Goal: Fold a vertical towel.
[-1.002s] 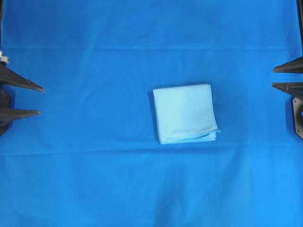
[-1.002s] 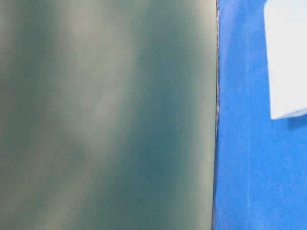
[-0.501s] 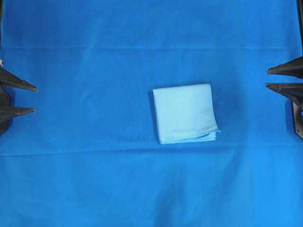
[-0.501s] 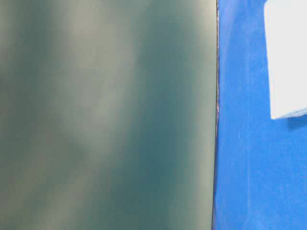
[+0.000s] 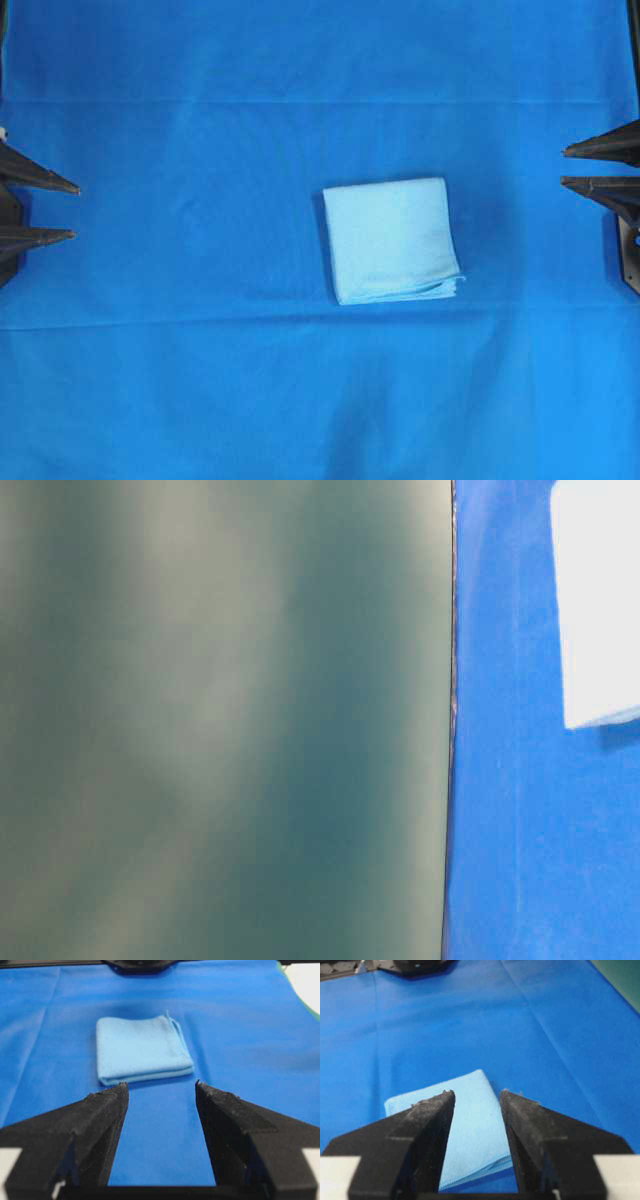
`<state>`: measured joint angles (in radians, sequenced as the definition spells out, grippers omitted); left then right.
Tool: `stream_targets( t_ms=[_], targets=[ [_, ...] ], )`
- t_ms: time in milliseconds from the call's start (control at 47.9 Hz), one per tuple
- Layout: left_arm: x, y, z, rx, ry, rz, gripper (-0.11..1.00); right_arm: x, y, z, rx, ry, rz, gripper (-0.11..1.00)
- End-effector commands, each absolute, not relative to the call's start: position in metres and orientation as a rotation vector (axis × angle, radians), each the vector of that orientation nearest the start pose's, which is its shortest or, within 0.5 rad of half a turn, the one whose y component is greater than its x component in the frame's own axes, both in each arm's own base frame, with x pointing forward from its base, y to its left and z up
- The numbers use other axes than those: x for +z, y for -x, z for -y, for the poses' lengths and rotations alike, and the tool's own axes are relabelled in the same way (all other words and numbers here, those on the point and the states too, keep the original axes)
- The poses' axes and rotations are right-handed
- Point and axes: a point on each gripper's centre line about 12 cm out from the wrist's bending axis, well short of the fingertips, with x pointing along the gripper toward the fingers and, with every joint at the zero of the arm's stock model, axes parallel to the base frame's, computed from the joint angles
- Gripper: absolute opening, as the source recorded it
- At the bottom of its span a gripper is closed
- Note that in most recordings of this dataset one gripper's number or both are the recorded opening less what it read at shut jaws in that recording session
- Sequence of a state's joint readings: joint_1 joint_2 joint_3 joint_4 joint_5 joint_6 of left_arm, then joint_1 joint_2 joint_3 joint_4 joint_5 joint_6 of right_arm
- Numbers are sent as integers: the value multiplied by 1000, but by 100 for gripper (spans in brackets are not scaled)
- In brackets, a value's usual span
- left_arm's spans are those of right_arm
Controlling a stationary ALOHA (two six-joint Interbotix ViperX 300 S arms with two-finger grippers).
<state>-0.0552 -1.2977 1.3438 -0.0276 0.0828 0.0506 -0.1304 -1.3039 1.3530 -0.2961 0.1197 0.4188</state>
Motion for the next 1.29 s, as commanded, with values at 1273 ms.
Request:
stream_targets(
  t_ms=[1273],
  targets=[
    [239, -145, 8, -54, -20, -134, 54, 232, -143, 23, -175, -132, -153, 49]
  ],
)
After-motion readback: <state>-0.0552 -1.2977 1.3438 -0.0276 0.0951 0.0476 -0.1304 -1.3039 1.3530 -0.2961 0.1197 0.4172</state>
